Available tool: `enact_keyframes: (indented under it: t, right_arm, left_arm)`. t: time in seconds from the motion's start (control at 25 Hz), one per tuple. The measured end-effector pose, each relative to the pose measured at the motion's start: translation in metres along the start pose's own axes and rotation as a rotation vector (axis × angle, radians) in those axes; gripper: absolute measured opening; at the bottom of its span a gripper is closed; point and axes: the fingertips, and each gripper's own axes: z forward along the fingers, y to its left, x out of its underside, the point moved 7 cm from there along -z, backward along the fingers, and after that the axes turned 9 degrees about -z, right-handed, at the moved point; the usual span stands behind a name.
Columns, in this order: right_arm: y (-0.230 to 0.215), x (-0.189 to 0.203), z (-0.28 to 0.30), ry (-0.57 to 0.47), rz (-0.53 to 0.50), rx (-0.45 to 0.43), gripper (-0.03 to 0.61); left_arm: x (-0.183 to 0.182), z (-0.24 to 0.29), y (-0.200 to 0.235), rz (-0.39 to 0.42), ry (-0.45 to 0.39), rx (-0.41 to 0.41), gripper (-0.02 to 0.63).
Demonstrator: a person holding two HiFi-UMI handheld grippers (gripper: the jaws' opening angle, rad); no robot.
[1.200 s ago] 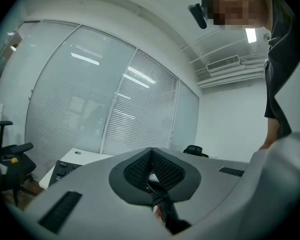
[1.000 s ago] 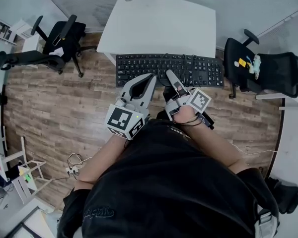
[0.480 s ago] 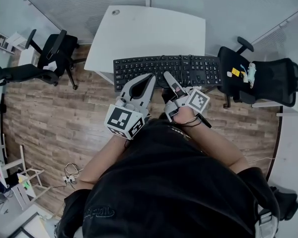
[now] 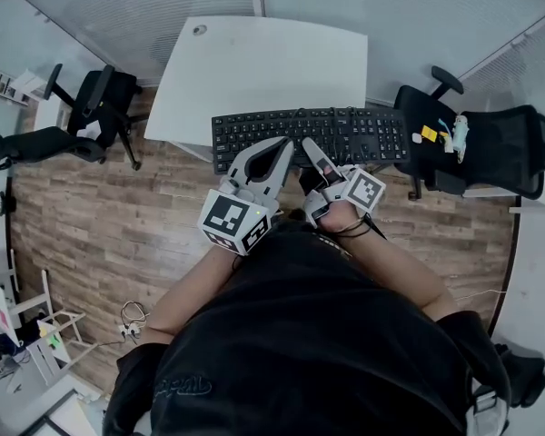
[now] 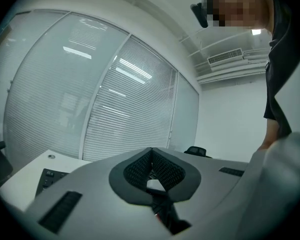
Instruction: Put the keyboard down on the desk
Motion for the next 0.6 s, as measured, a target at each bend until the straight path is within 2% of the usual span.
enact_keyframes:
  t: [0.16,0.6]
  right_arm:
    - [-0.023,-0.027,-0.019,-0.025,0.006,0.027,0.101]
    - [-0.031,-0.047,-0.034,-0.117,-0.003,0.081,0.101]
  left_arm:
    - [0.01,0.036,-0.013,-0.008,0.027,0.029,0.015]
    - [0.009,0.068,-0.014,-0.011,0.054,0.125,0.015]
